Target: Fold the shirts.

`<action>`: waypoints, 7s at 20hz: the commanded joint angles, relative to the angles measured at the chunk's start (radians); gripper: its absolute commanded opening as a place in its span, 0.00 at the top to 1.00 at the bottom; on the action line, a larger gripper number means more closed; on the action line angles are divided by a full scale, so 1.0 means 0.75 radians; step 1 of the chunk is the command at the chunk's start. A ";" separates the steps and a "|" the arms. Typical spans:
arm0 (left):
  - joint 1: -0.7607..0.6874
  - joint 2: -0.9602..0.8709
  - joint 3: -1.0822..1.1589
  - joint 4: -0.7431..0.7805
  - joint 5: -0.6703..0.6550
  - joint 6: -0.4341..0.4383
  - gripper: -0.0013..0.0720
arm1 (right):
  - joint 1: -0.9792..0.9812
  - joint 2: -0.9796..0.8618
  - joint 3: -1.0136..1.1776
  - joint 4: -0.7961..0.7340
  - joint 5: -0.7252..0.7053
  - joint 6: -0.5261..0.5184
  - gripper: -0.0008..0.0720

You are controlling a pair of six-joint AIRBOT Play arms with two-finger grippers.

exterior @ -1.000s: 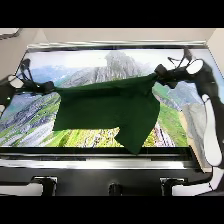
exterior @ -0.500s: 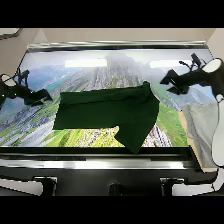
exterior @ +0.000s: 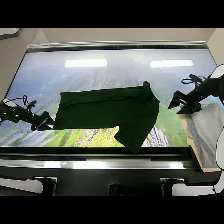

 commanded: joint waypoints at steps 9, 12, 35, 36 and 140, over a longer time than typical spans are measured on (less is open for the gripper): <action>-0.011 -0.005 -0.060 -0.049 0.122 0.035 0.95 | 0.099 0.211 -0.715 0.151 -0.480 -0.061 0.26; -0.015 0.022 -0.060 -0.050 0.121 0.038 0.95 | 0.154 0.175 -0.857 0.215 -0.735 -0.086 0.33; -0.048 1.043 1.052 -0.078 0.702 -0.051 0.95 | 0.152 1.201 0.086 -0.192 -1.359 -0.183 0.93; -0.048 1.108 1.042 -0.065 0.672 -0.079 0.95 | 0.152 1.268 0.086 -0.227 -1.299 -0.143 0.93; 0.268 0.381 -0.502 0.060 -0.006 0.211 0.95 | 0.192 0.759 -1.614 0.553 -0.808 -0.290 0.93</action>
